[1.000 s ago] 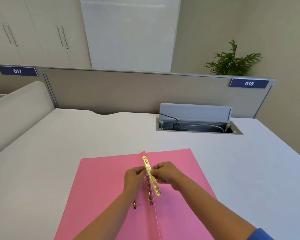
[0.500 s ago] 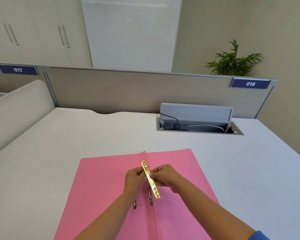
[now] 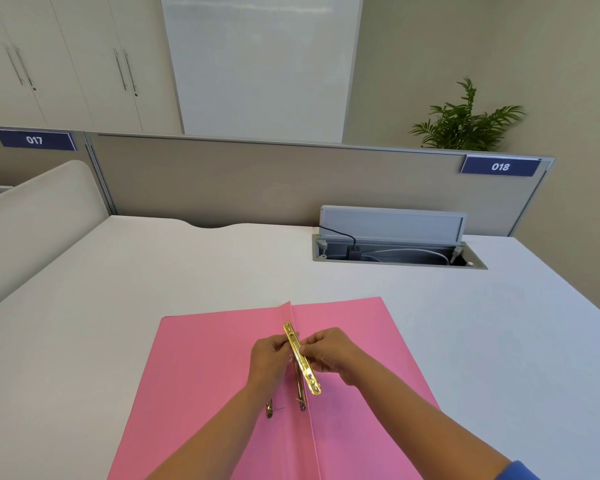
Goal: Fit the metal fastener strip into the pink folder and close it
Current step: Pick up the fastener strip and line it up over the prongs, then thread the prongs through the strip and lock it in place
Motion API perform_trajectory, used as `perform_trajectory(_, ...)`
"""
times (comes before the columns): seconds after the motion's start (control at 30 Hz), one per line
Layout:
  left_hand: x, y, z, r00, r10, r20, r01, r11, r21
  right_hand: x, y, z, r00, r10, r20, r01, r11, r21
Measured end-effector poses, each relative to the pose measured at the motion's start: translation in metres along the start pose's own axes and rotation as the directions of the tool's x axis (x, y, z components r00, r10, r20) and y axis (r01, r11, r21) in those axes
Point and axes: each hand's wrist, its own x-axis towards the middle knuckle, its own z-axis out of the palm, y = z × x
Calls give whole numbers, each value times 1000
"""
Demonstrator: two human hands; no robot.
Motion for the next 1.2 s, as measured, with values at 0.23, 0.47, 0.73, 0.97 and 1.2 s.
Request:
perform_trajectory(0.23, -2, 2, -1, 1000, -14, -15, 14, 1000, 13, 0, 0, 2, 1000, 6, -4, -6, 1000, 7)
perform_trajectory(0.47, -4, 0, -4, 1000, -6, -8, 6, 1000, 14, 0, 1, 4, 1000, 21, 5, -21, 1000, 14)
perform_trajectory(0.73, -9, -4, -18, 998, -5, -55, 7, 1000, 24, 2, 1, 5, 1000, 22, -7, -22, 999, 29)
perform_trajectory(0.97, -43, -7, -33, 994, 90, 69, -106, 956, 273, 5, 2, 4, 999, 29, -36, -27, 998, 57)
perform_trajectory(1.2, -74, -16, -30, 985, 68, 160, -101, 972, 210, 5, 4, 8, 999, 44, -30, -41, 994, 97)
